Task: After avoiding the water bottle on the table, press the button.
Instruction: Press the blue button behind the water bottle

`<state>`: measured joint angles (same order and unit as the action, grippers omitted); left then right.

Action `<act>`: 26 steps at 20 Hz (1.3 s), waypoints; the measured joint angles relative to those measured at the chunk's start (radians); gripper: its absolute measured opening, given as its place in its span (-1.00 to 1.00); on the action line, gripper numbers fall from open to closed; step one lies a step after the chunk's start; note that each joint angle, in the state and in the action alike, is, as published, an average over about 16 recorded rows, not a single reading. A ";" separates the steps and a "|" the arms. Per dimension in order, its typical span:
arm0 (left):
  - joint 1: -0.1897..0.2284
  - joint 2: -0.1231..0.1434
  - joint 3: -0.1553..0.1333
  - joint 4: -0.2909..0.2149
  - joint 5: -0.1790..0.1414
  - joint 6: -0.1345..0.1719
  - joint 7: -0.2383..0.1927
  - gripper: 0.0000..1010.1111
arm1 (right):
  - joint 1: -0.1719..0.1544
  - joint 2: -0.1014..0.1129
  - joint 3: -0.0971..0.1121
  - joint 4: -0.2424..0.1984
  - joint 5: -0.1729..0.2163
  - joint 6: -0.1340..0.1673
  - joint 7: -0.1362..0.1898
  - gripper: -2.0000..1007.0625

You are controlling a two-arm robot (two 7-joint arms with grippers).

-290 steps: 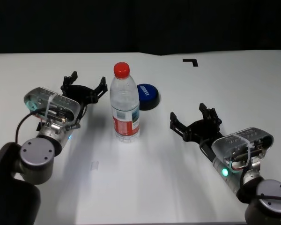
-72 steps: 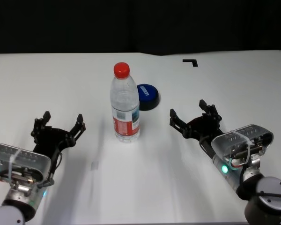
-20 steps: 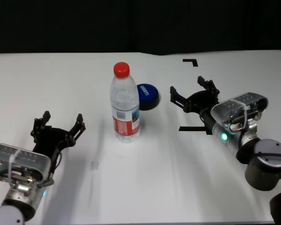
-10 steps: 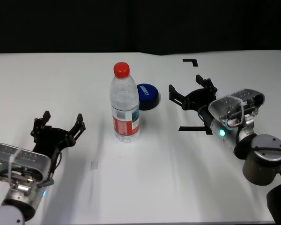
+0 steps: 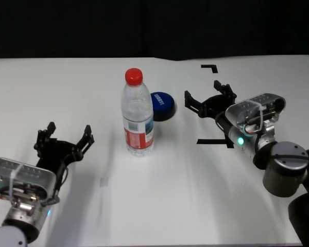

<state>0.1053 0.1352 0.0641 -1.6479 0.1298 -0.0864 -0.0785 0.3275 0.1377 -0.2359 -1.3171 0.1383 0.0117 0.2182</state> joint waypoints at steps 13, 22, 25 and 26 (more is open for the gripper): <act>0.000 0.000 0.000 0.000 0.000 0.000 0.000 0.99 | 0.058 -0.009 -0.010 0.071 -0.010 -0.002 0.008 0.99; 0.000 0.000 0.000 0.000 0.000 0.000 0.000 0.99 | 0.099 -0.018 -0.017 0.133 -0.016 -0.008 0.014 0.99; 0.000 0.000 0.000 0.000 0.000 0.000 0.000 0.99 | 0.114 -0.021 -0.019 0.156 -0.019 -0.009 0.016 0.99; 0.000 0.000 0.000 0.000 0.000 0.000 0.000 0.99 | 0.119 -0.022 -0.020 0.164 -0.019 -0.009 0.016 0.99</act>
<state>0.1053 0.1352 0.0641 -1.6478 0.1297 -0.0864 -0.0785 0.4462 0.1158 -0.2555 -1.1529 0.1189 0.0024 0.2346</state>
